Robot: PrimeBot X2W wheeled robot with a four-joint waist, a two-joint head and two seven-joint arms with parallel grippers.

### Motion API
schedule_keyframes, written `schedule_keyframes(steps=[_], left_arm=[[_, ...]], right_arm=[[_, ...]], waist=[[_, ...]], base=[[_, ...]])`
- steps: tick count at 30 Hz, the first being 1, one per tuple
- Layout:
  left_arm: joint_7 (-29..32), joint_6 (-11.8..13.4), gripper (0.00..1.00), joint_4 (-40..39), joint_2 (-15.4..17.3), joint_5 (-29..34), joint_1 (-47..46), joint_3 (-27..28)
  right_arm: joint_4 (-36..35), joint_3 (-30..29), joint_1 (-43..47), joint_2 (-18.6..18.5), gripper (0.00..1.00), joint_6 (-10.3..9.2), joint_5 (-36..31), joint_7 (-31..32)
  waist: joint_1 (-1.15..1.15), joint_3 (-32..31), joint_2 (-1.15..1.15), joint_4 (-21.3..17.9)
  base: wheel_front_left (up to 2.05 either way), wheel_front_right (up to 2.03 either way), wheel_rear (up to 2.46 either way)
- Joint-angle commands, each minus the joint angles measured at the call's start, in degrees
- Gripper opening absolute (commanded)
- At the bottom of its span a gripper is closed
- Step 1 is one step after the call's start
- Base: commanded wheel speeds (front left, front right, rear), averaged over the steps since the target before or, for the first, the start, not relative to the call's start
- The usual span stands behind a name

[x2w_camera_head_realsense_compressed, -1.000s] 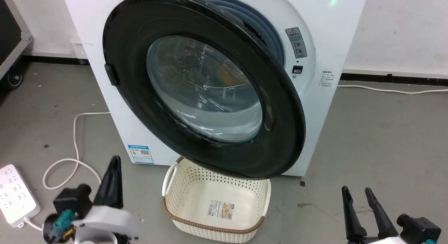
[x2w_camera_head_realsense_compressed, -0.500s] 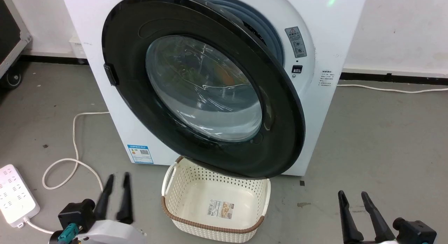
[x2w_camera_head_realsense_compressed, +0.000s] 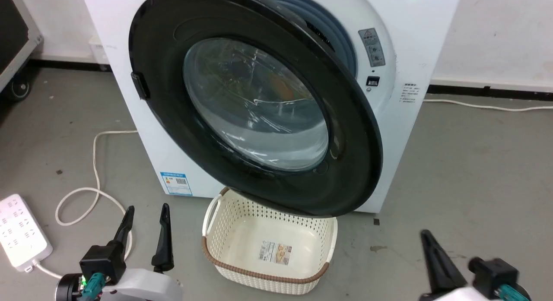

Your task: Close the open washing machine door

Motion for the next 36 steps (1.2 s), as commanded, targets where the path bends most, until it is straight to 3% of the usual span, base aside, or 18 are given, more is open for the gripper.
schedule_keyframes(steps=[1, 8, 20, 36], left_arm=[[-0.25, 0.38, 1.00, -0.77, -0.28, 1.01, -0.41, -0.05], [-0.25, 0.18, 1.00, -2.14, -0.95, 2.53, -1.01, -0.62], [-0.25, -0.84, 1.00, -3.83, -3.91, 4.48, -4.19, 0.14], [-0.25, -3.19, 1.00, -4.58, -6.89, 7.44, -7.92, 1.96]], right_arm=[[-1.03, 1.46, -1.51, 0.01, 0.00, 0.05, -0.33, 1.21], [0.23, 5.28, -7.31, 0.01, 0.00, 0.05, -0.11, 4.41], [12.33, 3.91, -21.42, 0.01, 0.00, 0.05, -0.61, 2.54], [18.33, -6.07, -34.95, 0.01, 0.00, 0.05, -4.48, 0.01]], waist=[[0.00, 0.56, 0.00, 0.31], [0.00, 3.29, 0.00, 1.16], [0.00, 9.63, 0.00, 3.95], [0.00, 16.39, 0.00, 4.48]], base=[[0.00, 0.00, 0.00], [0.00, 0.00, 0.00], [0.00, 0.00, 0.00], [0.00, 0.00, 0.00]])
